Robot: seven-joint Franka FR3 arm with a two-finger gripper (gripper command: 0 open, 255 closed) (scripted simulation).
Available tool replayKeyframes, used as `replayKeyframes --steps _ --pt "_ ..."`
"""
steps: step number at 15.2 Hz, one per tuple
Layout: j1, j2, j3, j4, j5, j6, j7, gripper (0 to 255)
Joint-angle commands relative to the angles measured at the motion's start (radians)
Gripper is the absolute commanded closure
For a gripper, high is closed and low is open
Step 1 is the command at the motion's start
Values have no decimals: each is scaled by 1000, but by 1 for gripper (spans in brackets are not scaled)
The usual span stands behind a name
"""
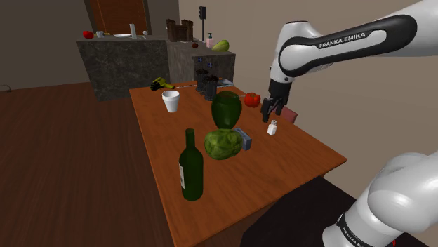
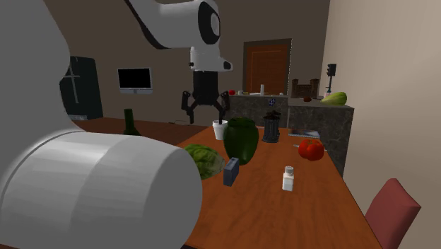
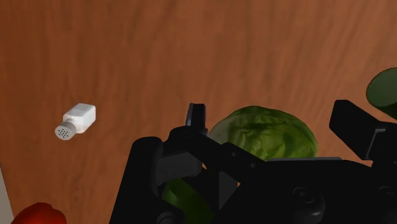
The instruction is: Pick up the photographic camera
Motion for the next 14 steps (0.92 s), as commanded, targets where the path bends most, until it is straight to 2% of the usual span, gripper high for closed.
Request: replayKeyframes --steps 1,8,14 --pt "-4 95 -8 31 2 66 -5 0" --pt "-13 363 -30 139 26 228 -23 0" --pt "-26 597 -40 283 61 320 -46 0"
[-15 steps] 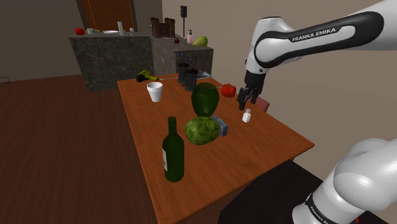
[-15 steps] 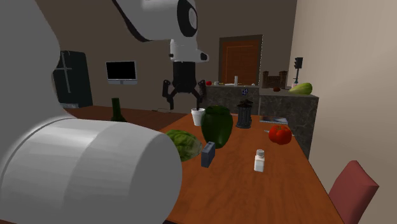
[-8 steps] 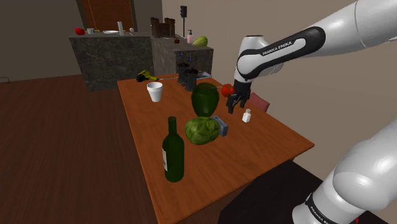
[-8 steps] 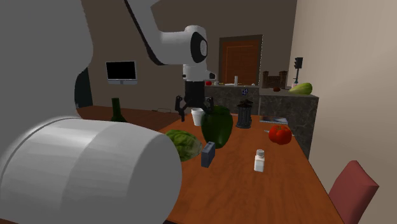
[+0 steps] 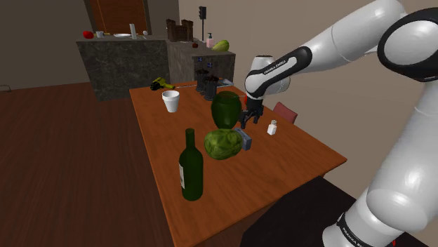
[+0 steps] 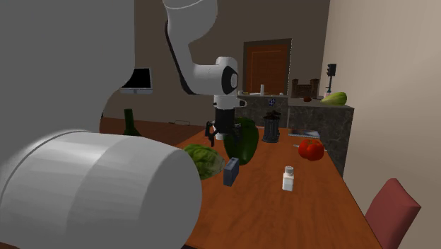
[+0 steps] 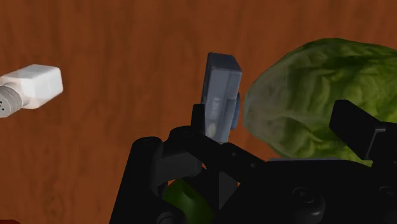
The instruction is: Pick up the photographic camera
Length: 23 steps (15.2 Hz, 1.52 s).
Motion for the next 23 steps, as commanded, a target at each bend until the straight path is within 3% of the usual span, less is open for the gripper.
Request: replayKeyframes --steps 1,8,18,19,23 --pt "-5 83 -2 58 13 26 -7 0" --pt "-33 359 3 294 53 66 -27 0" --pt "-37 440 9 302 64 139 -37 0" --pt "-39 441 8 304 64 138 -39 255" --pt "-45 458 8 328 65 130 -44 255"
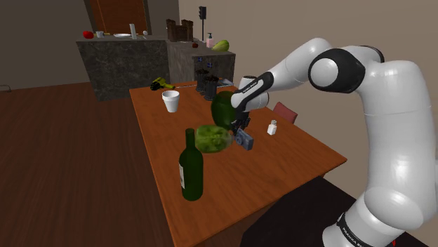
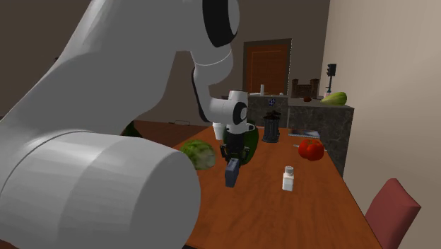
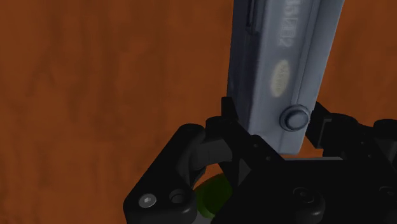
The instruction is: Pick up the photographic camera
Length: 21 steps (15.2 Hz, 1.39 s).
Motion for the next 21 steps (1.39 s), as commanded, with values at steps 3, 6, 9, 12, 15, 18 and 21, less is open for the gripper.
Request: replayKeyframes --steps 3,6,9,12,15,18,21 --pt "1 15 1 0 -1 -6 0 255" --pt "9 -17 1 -33 -3 -4 8 255" --pt "11 -46 -2 -33 -6 -32 11 255" --pt "12 -74 -4 -32 -10 -62 15 255" --pt "13 -101 -6 -28 -14 -92 18 255" --pt "15 -126 -8 -23 -17 -122 22 255" --pt "15 -143 -10 -18 -20 -145 24 255"
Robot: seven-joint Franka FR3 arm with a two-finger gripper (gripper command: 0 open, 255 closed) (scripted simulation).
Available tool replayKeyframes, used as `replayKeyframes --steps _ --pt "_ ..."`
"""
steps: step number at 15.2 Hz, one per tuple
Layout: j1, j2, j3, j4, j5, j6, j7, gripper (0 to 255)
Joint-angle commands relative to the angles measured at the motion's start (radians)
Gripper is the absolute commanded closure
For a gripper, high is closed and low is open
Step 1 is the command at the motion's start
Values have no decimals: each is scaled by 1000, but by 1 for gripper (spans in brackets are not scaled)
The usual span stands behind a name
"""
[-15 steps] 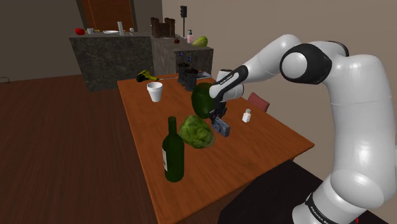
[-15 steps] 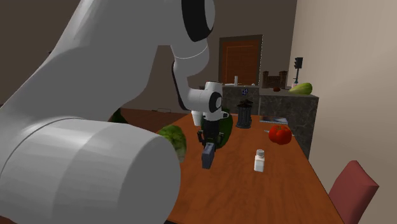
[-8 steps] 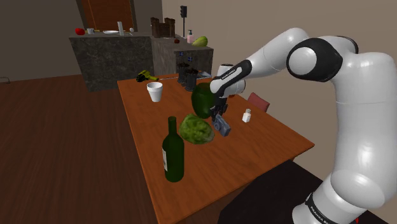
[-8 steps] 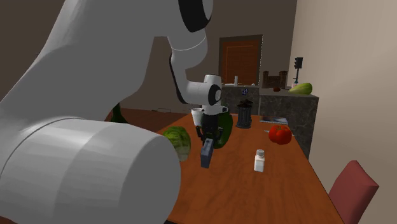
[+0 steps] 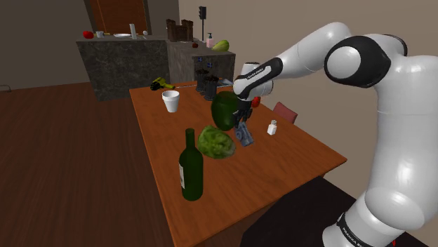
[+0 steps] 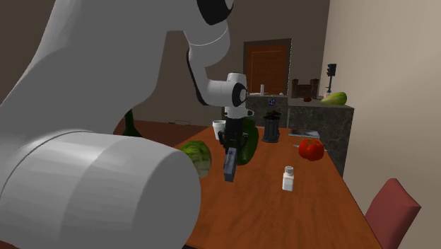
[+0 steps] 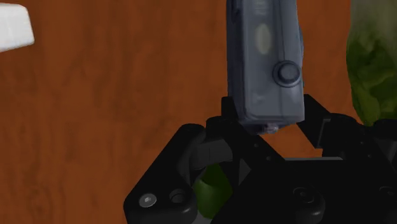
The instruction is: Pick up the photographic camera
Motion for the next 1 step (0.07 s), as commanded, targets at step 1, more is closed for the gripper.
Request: replayKeyframes --steps 1 --pt "1 -4 0 5 -1 -9 2 255"
